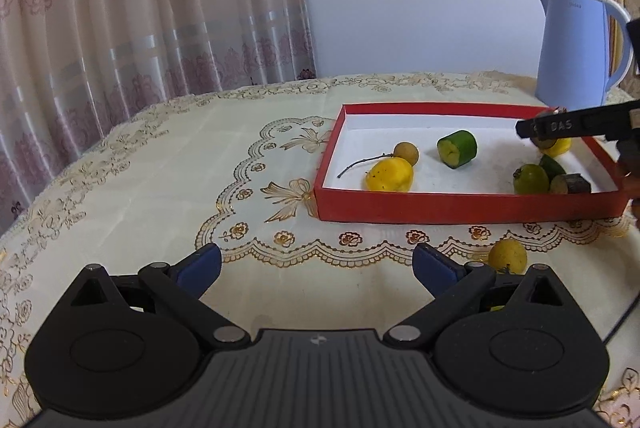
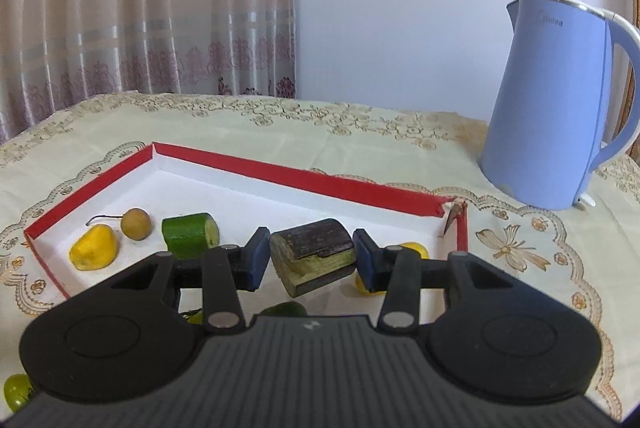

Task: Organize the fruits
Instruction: 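Carry the dark eggplant slice into the tray and open the right gripper, then move the left gripper to the green tomato on the cloth and grasp it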

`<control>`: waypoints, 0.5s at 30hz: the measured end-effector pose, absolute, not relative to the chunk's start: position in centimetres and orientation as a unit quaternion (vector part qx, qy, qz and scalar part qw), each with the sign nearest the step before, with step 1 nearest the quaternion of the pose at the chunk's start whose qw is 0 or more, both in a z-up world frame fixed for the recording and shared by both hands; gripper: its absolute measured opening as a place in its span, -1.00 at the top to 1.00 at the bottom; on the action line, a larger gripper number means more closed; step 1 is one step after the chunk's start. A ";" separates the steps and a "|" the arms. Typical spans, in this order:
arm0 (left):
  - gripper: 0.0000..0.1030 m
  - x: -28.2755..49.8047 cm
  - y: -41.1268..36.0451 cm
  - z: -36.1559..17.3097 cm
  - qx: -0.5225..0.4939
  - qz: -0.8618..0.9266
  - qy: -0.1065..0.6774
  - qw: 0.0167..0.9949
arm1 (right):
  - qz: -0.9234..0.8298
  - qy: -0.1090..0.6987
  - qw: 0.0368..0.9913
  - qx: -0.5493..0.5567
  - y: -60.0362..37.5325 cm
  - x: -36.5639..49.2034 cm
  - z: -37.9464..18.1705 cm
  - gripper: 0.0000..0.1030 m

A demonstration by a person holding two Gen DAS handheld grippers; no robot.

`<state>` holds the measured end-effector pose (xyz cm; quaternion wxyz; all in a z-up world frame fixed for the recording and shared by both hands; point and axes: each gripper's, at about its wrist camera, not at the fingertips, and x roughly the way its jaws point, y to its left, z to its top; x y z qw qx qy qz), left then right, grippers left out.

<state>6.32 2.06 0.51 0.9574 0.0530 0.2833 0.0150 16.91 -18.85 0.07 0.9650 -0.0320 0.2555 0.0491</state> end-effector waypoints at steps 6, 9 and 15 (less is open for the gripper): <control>-0.99 5.6 2.0 0.6 0.052 0.005 0.282 0.958 | 0.040 0.246 0.968 -0.026 -18.9 16.6 0.1 -0.24; -0.99 5.0 1.7 0.6 0.065 -0.004 0.275 0.959 | 0.037 0.220 0.975 -0.020 -19.2 14.5 1.2 -0.31; -0.99 3.4 1.2 0.4 0.056 -0.079 0.265 0.959 | 0.043 0.157 0.987 0.001 -19.8 7.2 2.7 -0.80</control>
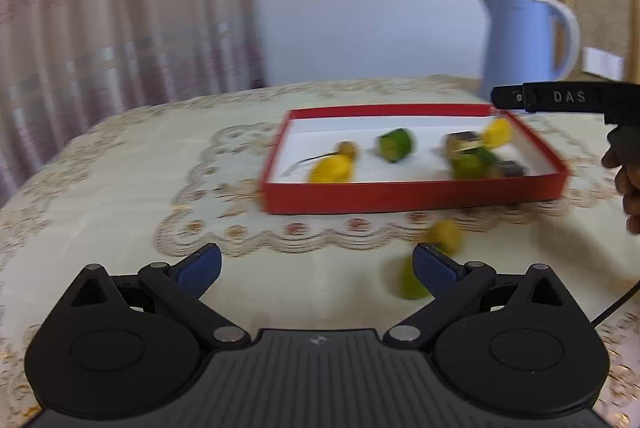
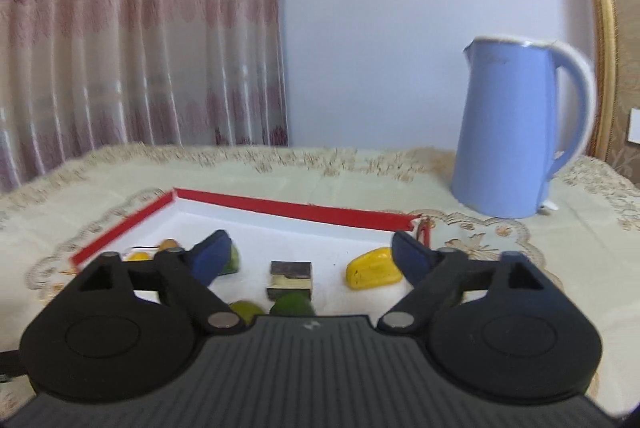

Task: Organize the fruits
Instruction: 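Move the left gripper to the green tomato on the cloth and grasp it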

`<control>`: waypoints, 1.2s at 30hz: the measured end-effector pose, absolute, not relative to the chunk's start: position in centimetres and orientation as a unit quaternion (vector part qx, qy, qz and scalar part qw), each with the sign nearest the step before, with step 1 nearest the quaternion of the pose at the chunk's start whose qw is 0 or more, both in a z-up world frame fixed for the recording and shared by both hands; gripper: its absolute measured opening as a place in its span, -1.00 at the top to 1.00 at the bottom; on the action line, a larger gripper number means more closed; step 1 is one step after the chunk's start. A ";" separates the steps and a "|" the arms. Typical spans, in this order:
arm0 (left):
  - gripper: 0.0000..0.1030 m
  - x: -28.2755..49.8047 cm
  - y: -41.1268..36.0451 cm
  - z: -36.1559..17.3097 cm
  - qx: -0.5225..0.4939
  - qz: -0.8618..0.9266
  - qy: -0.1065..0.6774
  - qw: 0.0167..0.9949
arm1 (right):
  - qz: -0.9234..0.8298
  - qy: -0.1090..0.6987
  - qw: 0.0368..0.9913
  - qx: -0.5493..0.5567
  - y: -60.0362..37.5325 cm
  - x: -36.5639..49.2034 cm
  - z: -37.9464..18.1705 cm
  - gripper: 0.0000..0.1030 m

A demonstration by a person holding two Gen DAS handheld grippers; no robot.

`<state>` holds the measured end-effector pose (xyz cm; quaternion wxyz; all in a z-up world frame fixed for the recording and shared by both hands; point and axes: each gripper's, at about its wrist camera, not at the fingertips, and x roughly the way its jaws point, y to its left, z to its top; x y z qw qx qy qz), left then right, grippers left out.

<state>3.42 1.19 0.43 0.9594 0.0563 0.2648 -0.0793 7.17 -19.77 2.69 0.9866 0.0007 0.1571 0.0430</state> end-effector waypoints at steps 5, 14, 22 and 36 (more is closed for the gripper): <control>-0.99 2.8 -0.5 0.3 0.063 -0.127 0.254 0.957 | 0.028 0.132 0.990 0.035 -20.9 2.7 1.7 -0.86; -0.94 4.3 -2.6 -0.8 0.073 -0.127 0.277 0.949 | 0.007 0.162 0.982 0.097 -21.9 0.5 -0.6 -0.92; -0.39 4.9 -2.6 -0.9 0.064 -0.132 0.294 0.944 | 0.010 0.159 0.983 0.094 -21.6 -0.1 -0.9 -0.94; 0.35 6.6 -3.2 -2.0 0.043 -0.159 0.336 0.927 | 0.007 0.161 0.983 0.092 -21.0 -0.5 -1.0 -0.94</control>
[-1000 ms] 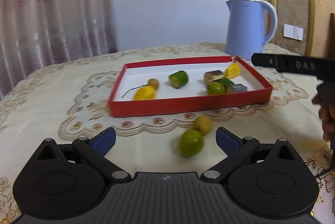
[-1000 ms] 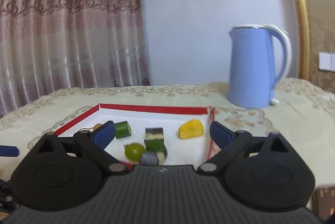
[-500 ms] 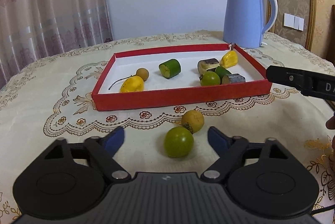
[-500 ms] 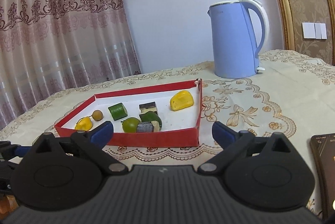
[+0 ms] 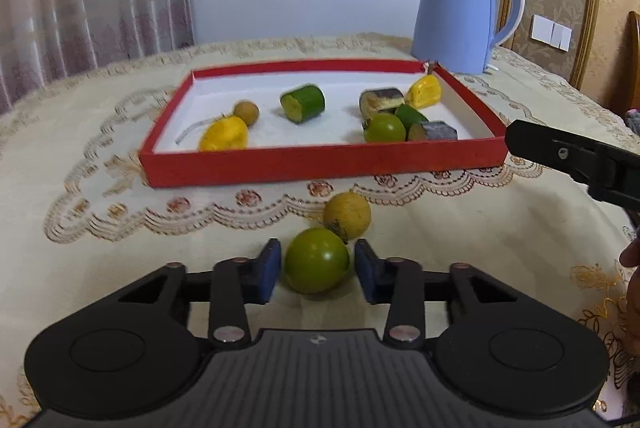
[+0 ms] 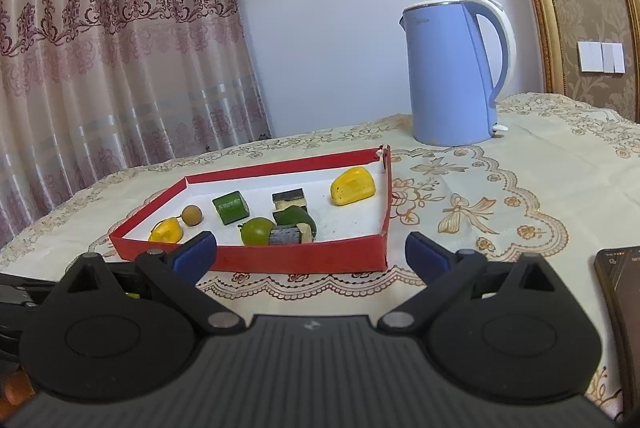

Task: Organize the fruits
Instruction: 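Move the left gripper to the green tomato on the cloth and grasp it, then lift the green tomato with the left gripper while the right gripper grasps the yellow longan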

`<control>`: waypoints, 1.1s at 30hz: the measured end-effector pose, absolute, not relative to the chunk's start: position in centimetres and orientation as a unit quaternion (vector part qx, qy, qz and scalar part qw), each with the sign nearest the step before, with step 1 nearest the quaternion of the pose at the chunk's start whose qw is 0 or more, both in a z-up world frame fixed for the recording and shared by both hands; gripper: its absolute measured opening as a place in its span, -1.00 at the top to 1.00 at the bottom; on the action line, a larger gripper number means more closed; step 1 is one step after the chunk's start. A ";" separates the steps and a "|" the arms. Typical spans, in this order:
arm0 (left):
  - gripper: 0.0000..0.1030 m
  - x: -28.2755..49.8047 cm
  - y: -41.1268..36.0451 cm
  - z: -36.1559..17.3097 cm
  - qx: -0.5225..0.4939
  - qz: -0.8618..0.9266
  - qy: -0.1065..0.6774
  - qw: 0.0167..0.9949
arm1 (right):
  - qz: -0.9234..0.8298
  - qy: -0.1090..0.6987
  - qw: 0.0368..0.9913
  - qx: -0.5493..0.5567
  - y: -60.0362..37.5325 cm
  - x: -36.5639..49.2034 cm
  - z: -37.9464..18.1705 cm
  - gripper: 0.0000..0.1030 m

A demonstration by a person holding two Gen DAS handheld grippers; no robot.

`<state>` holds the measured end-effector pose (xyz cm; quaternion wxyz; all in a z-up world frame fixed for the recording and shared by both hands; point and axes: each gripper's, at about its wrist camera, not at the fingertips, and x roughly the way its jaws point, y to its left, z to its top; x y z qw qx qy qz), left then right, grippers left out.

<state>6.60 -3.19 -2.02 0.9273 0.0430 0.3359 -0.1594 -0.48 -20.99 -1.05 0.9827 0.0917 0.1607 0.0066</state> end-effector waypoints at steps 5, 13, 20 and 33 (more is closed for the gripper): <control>0.37 6.3 -2.9 -2.0 0.036 -0.164 0.333 0.928 | 0.006 0.164 0.983 0.085 -20.8 -0.5 -1.0 -0.94; 0.38 5.3 -2.1 -0.9 0.054 -0.142 0.303 0.941 | 0.023 0.173 0.982 0.069 -19.8 -0.5 -1.0 -0.94; 0.38 5.4 -0.8 -0.4 0.062 -0.115 0.291 0.948 | 0.046 0.176 0.983 0.039 -18.4 -0.5 -0.9 -0.94; 0.37 5.3 1.7 0.0 0.070 -0.060 0.278 0.956 | 0.159 0.227 0.958 -0.075 -13.3 1.4 -1.2 -0.57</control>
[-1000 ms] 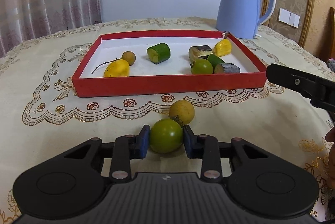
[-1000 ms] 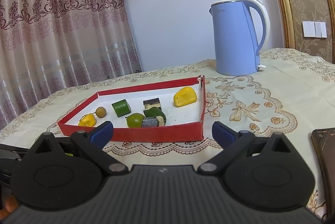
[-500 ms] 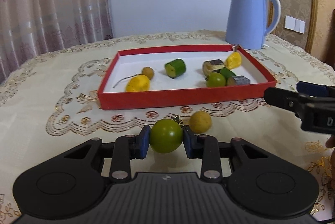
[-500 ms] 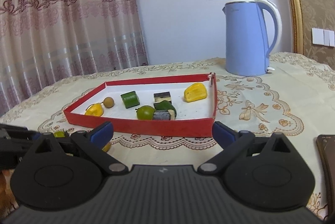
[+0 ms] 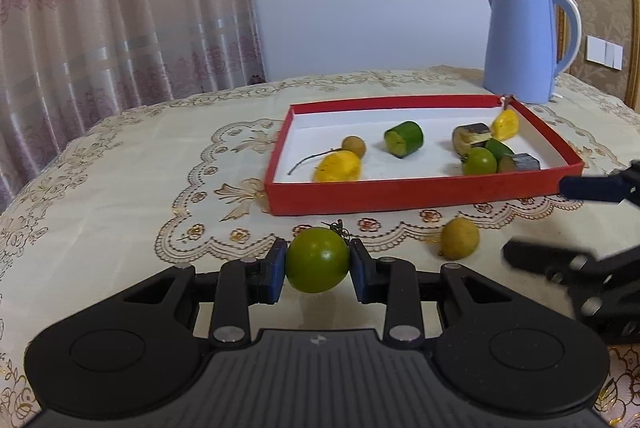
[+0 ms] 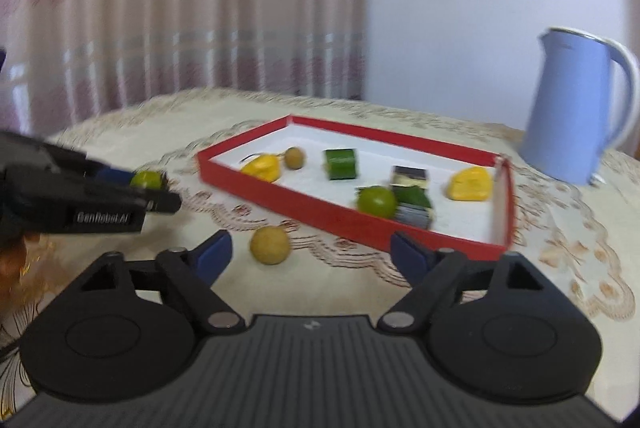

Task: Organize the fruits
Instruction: 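Lift the green tomato with the left gripper while the right gripper grasps the yellow longan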

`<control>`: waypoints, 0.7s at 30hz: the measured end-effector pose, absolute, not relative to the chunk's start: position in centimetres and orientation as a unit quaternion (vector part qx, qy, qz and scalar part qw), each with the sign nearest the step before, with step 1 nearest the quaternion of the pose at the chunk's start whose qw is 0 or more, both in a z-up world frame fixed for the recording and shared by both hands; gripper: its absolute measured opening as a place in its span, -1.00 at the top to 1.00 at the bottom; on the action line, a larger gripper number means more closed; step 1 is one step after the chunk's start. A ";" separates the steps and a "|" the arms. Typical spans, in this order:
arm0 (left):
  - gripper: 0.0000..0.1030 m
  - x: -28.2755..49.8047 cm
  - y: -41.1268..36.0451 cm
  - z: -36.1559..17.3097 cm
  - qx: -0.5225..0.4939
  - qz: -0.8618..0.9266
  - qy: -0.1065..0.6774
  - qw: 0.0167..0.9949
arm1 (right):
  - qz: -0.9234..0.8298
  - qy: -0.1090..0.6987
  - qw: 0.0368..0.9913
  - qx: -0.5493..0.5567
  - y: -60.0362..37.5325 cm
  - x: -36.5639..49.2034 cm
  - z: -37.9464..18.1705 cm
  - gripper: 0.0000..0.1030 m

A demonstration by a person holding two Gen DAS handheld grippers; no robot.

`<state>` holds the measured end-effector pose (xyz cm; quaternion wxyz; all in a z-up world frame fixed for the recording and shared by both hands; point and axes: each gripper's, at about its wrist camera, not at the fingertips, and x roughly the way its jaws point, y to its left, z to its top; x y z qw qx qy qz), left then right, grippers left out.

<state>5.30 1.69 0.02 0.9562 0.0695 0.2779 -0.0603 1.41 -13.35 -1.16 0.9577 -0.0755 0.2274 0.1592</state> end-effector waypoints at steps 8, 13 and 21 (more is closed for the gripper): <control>0.37 5.3 2.2 0.3 0.066 -0.056 0.275 0.957 | 0.185 0.255 0.944 -0.099 -11.9 4.0 -1.1 -0.36; 0.37 5.3 2.3 0.3 0.065 -0.057 0.274 0.958 | 0.199 0.276 0.935 -0.099 -11.6 5.1 -1.5 -0.13; 0.37 5.2 3.1 0.5 0.058 -0.051 0.271 0.959 | 0.209 0.290 0.927 -0.117 -10.8 6.2 -1.9 0.01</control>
